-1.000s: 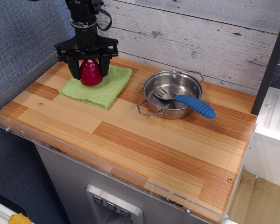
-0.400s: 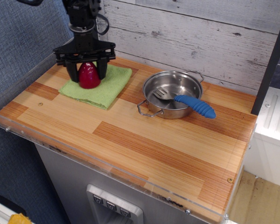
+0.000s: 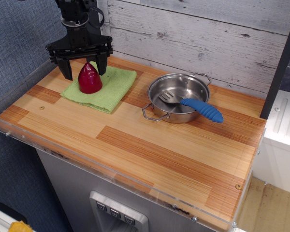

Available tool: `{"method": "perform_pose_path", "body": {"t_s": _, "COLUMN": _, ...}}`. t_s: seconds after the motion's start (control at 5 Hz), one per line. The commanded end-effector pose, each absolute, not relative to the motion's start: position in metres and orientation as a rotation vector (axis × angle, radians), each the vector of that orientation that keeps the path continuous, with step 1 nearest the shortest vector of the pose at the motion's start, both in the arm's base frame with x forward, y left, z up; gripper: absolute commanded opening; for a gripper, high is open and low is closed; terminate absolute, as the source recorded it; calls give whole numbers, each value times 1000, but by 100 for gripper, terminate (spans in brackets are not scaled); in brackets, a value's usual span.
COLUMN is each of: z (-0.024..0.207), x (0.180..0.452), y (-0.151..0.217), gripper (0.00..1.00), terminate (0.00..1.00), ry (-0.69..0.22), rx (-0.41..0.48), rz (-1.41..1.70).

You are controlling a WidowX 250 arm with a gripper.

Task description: Place red potato on top of green cloth.

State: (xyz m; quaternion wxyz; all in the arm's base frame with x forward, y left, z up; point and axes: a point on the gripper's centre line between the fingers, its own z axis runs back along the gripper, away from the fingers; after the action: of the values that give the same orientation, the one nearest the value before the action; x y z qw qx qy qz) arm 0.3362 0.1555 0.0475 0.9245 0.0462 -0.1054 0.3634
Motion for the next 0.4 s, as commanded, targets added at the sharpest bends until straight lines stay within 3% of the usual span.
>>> {"method": "perform_pose_path", "body": {"t_s": 0.0, "z": 97, "x": 325, "y": 151, "gripper": 100, "terminate": 0, "ry": -307, "rx": 114, "rz": 770}}
{"method": "perform_pose_path", "body": {"t_s": 0.2, "z": 105, "x": 322, "y": 134, "gripper": 100, "terminate": 0, "ry": -299, "rx": 116, "rz": 749}}
